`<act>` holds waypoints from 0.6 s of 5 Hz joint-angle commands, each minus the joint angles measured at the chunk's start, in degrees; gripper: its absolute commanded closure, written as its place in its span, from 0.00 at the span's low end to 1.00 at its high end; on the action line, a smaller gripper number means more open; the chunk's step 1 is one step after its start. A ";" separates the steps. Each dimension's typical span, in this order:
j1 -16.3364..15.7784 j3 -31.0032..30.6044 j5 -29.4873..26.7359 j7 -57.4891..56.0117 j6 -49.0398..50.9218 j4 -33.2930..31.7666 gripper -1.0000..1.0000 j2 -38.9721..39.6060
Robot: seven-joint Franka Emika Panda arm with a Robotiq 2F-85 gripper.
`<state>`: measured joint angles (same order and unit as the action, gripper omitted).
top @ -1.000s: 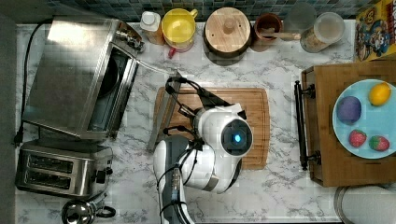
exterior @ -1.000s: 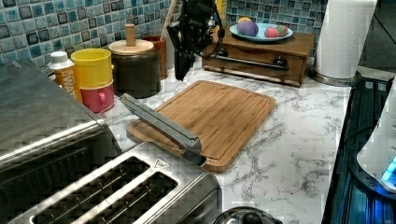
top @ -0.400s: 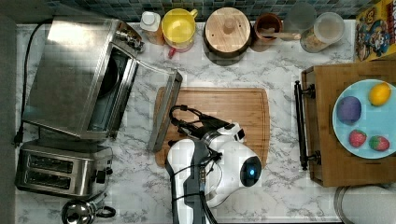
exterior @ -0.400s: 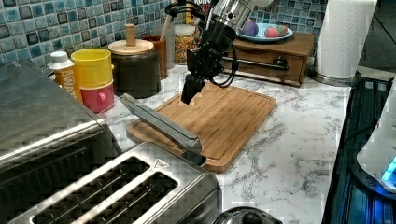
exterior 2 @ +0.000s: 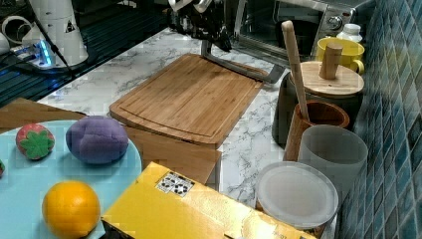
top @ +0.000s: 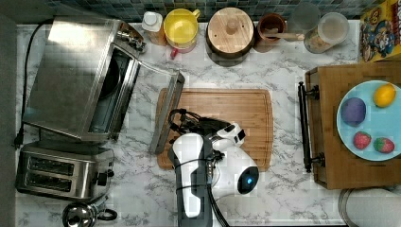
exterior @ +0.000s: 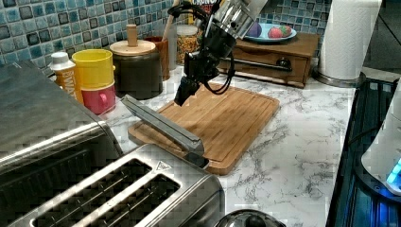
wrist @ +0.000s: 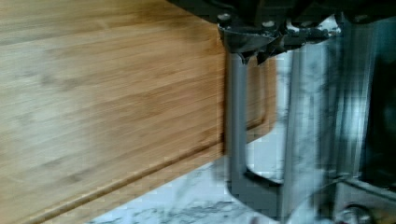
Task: Close the oven.
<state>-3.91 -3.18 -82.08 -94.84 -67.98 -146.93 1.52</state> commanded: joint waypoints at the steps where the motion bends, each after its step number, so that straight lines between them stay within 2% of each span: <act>1: -1.11 -1.31 -13.77 -12.01 2.81 9.28 1.00 3.35; 2: -1.21 -1.06 -18.99 -15.83 3.08 9.89 1.00 2.66; 3: -1.28 -0.81 -16.39 -13.33 3.93 10.61 1.00 2.71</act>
<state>-4.75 -3.20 -99.43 -108.77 -64.91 -144.13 7.97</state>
